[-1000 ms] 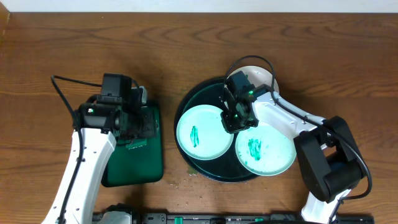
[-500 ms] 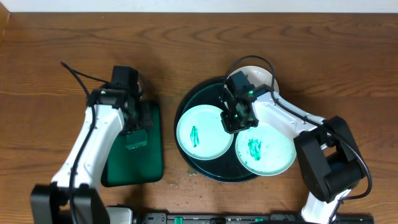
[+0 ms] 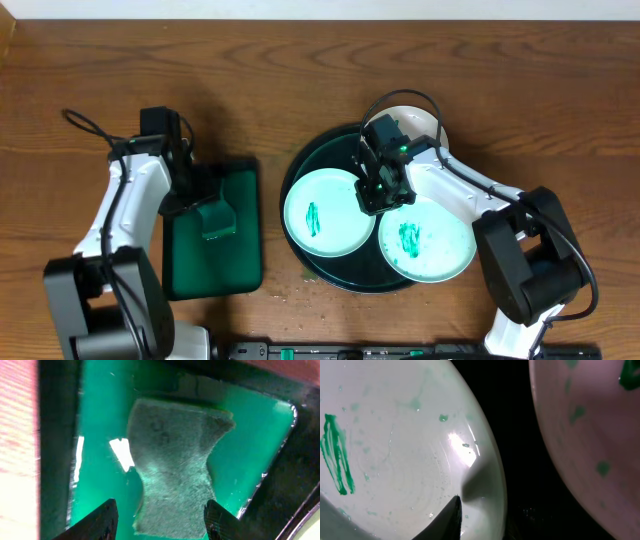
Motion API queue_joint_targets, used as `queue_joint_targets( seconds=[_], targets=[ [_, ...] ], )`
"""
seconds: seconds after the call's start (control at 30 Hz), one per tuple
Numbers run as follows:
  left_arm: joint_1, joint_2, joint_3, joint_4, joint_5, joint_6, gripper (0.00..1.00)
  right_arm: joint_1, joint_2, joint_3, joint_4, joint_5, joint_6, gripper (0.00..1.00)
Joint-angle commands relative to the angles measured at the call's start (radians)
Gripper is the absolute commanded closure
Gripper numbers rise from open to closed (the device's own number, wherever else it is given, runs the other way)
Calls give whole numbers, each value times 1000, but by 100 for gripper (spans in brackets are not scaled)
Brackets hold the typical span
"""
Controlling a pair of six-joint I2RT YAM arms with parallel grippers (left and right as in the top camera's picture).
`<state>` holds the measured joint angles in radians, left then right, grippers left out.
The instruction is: Clean dirty plates on tray and stack at the side
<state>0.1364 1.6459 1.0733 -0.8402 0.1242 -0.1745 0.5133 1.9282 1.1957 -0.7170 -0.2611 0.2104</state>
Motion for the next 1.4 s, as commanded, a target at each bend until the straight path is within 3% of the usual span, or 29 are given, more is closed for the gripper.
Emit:
queue_joint_targets(
  seconds=[0.0, 0.13, 0.33, 0.47, 0.67, 0.77, 0.83, 0.9, 0.93, 0.97, 1.0, 1.03, 1.37],
  targets=[
    [2, 51, 6, -1, 27, 36, 43, 11, 23, -6, -16, -28, -10, 75],
    [2, 103, 6, 9, 65, 47, 44, 11, 23, -6, -16, -28, -10, 74],
    [2, 152, 6, 37, 74, 47, 53, 11, 23, -6, -16, -28, -10, 74],
    [2, 157, 6, 56, 74, 47, 65, 11, 23, -6, -18, -29, -10, 74],
    [2, 157, 6, 68, 74, 45, 58, 11, 23, -6, -20, -29, -10, 73],
    [2, 157, 6, 74, 75, 45, 87, 11, 23, -6, -26, -28, -10, 74],
    [2, 157, 6, 85, 79, 45, 83, 11, 23, -6, -29, -28, -10, 74],
    [2, 157, 6, 85, 78, 42, 59, 11, 23, -6, -31, -28, -10, 73],
    [2, 157, 6, 83, 78, 42, 54, 11, 23, -6, -31, -28, -10, 73],
    [2, 157, 6, 79, 78, 42, 60, 11, 23, -6, -31, -28, -10, 73],
    [2, 157, 6, 77, 78, 42, 86, 11, 23, -6, -31, -28, -10, 73],
    [2, 157, 6, 74, 78, 42, 93, 11, 23, -6, -31, -28, -10, 73],
    [2, 115, 6, 64, 78, 40, 93, 11, 23, -6, -31, -28, -10, 74]
  ],
)
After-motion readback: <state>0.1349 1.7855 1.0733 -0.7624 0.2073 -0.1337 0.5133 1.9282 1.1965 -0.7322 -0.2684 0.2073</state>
